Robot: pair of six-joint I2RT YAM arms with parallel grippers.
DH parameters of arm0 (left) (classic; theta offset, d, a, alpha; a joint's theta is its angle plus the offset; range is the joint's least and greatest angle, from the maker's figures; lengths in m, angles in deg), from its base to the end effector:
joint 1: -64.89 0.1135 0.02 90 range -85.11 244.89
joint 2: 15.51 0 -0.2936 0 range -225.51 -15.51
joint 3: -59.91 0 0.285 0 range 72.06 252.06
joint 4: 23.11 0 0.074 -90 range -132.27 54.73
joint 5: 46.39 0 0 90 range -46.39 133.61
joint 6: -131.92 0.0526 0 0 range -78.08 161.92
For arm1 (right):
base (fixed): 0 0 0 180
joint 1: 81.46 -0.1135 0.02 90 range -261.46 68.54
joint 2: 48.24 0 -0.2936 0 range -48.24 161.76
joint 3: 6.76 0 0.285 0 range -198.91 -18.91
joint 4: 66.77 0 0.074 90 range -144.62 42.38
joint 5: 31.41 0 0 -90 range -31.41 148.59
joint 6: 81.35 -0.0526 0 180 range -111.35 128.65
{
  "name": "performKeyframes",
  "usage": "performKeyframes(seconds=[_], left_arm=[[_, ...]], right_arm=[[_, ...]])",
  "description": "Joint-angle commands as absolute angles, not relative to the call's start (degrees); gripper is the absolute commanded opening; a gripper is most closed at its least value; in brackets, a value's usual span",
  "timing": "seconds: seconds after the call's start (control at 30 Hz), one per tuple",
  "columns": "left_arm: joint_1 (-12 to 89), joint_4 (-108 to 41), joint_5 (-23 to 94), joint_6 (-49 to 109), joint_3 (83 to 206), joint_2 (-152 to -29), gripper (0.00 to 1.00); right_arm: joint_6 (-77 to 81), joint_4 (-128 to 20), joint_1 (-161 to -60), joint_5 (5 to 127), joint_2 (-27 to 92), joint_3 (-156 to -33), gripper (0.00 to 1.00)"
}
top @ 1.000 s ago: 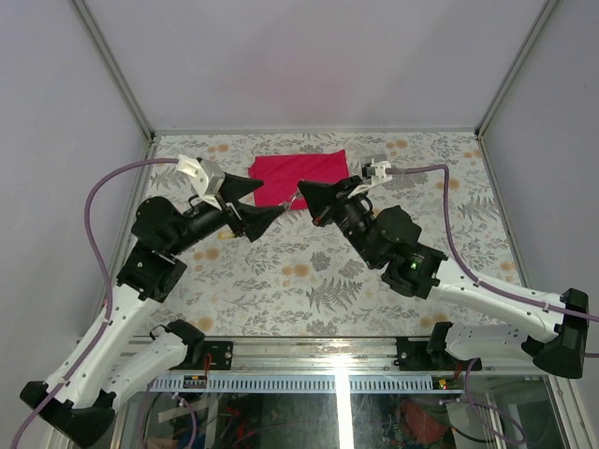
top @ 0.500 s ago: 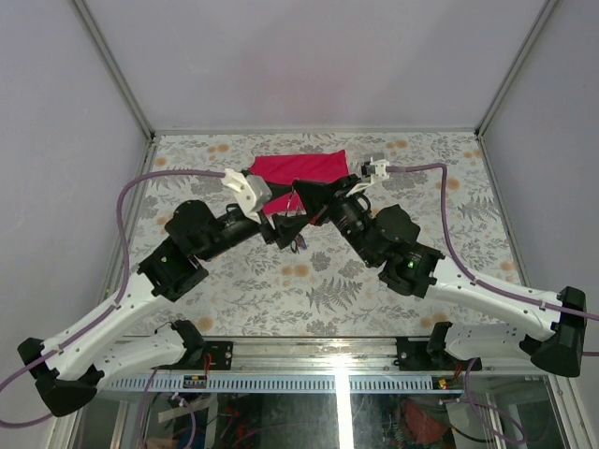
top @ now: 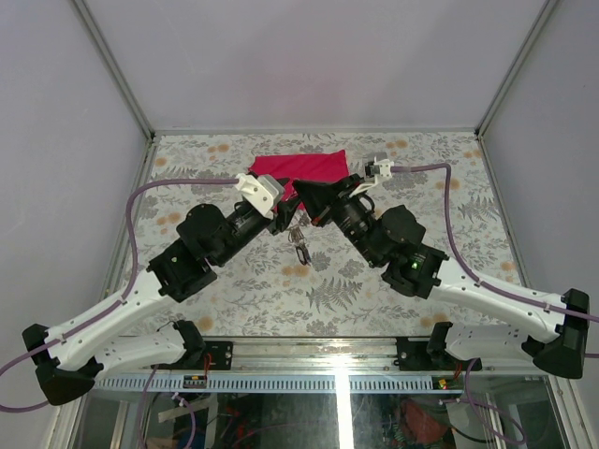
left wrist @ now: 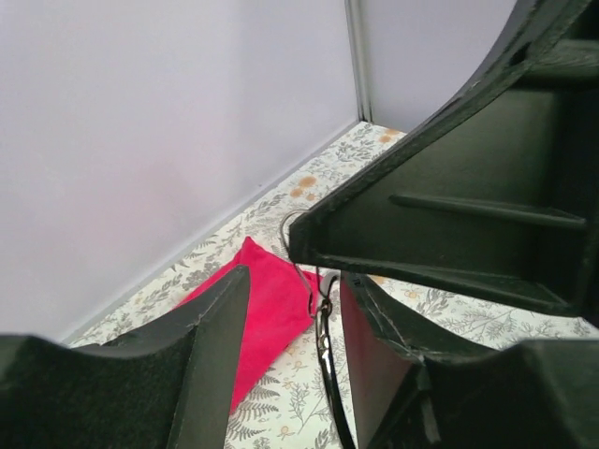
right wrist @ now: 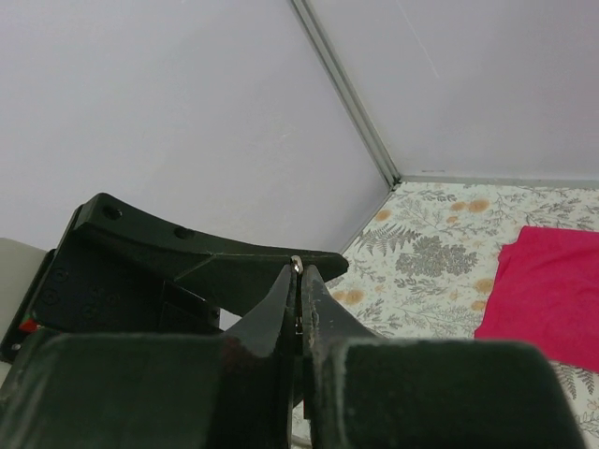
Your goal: Put the keys on the keyring
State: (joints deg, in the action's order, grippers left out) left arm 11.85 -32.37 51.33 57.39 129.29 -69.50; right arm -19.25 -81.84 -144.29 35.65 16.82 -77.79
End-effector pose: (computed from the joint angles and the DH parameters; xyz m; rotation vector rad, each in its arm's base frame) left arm 0.1545 -0.1936 0.4401 0.7389 1.2819 -0.4346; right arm 0.1525 0.2521 0.4533 -0.0231 1.3153 1.1273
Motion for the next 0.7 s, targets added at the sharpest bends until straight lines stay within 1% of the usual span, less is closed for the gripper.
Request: performKeyframes(seconds=[0.0,0.2,0.4,0.47,0.53,0.57,0.6,0.63,0.67], left_arm=[[11.4,-26.0,54.4,59.8,129.5,-68.4,0.43],[11.5,-24.3,54.6,59.6,129.5,-68.2,0.36],[11.4,-23.4,54.2,59.1,130.3,-68.4,0.35],[11.4,-23.1,54.5,59.1,130.3,-68.4,0.33],[11.4,-22.9,54.9,59.2,130.3,-68.2,0.28],[11.4,-23.0,55.1,59.2,130.5,-68.1,0.21],[11.4,-23.2,55.3,59.3,130.7,-68.1,0.06],[11.4,-23.7,55.2,59.3,131.0,-68.2,0.0],[11.4,-24.4,55.1,59.4,131.2,-68.2,0.0]], right_arm=[[-19.7,-85.5,-144.0,36.1,13.7,-79.9,0.0],[-19.6,-84.6,-144.0,36.9,13.4,-80.1,0.0],[-19.8,-83.5,-144.1,38.4,13.6,-80.2,0.0],[-19.9,-83.5,-144.1,38.5,13.5,-80.0,0.0],[-20.0,-83.4,-144.0,38.7,13.3,-79.7,0.0],[-20.0,-83.4,-144.0,38.8,13.1,-79.7,0.0],[-20.0,-83.4,-144.0,38.9,13.1,-79.6,0.0],[-19.9,-83.4,-144.0,38.9,13.0,-79.5,0.0],[-19.7,-83.3,-144.0,39.1,12.8,-79.6,0.0]])
